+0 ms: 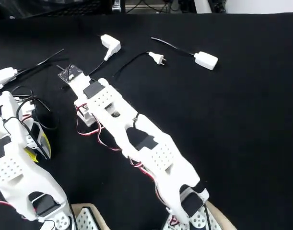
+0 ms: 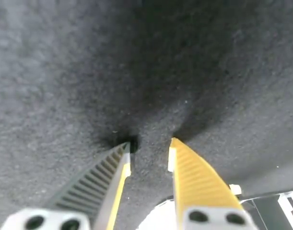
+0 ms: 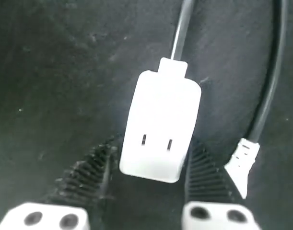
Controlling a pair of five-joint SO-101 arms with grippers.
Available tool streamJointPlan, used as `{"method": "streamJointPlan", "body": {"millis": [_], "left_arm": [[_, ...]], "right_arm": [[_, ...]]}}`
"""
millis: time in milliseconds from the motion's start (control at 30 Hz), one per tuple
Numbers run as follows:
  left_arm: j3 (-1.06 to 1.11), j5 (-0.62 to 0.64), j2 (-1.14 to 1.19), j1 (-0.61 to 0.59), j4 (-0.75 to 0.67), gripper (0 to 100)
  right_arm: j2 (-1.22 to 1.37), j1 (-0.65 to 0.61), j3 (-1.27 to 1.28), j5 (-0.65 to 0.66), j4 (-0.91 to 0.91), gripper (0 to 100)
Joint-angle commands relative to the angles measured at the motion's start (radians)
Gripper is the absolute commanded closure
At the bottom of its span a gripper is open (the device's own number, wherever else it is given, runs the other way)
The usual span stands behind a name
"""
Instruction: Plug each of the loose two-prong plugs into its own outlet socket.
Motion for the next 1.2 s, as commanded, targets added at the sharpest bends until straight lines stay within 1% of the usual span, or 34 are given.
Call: {"method": "streamJointPlan", "body": {"millis": [0, 267, 400, 500, 600, 700, 767, 867, 933, 1067, 1167], "left_arm": [[-0.002, 0.006, 0.009, 0.008, -0.041, 85], [-0.004, 0.006, 0.009, 0.033, -0.043, 85], [-0.008, 0.002, 0.008, 0.041, -0.043, 85], [-0.008, 0.005, 0.002, 0.088, -0.043, 85], [-0.008, 0.006, -0.003, 0.163, -0.041, 85], [-0.03, 0.009, -0.005, 0.214, -0.041, 85], [-0.074, 0.066, -0.021, 0.222, -0.043, 85], [-0.133, 0.196, -0.078, 0.229, -0.078, 85], [-0.148, 0.247, -0.133, 0.251, -0.097, 85], [-0.13, 0.293, -0.232, 0.358, -0.106, 85], [-0.117, 0.361, -0.319, 0.429, -0.107, 85]], "right_arm": [[-0.022, -0.015, -0.071, -0.002, 0.083, 87.2], [-0.074, -0.017, -0.176, -0.002, 0.282, 87.2], [-0.111, -0.02, -0.197, -0.009, 0.331, 87.2], [-0.145, -0.015, -0.196, -0.009, 0.342, 88.2], [-0.182, -0.014, -0.188, -0.009, 0.362, 93.3], [-0.216, -0.012, -0.188, -0.008, 0.407, 94.8], [-0.236, 0.003, -0.188, -0.008, 0.422, 94.9], [-0.263, 0.037, -0.188, -0.009, 0.431, 94.9], [-0.278, 0.049, -0.188, -0.006, 0.446, 94.9], [-0.3, 0.048, -0.154, -0.003, 0.451, 94.9], [-0.314, 0.029, -0.11, -0.002, 0.45, 94.9]]}}
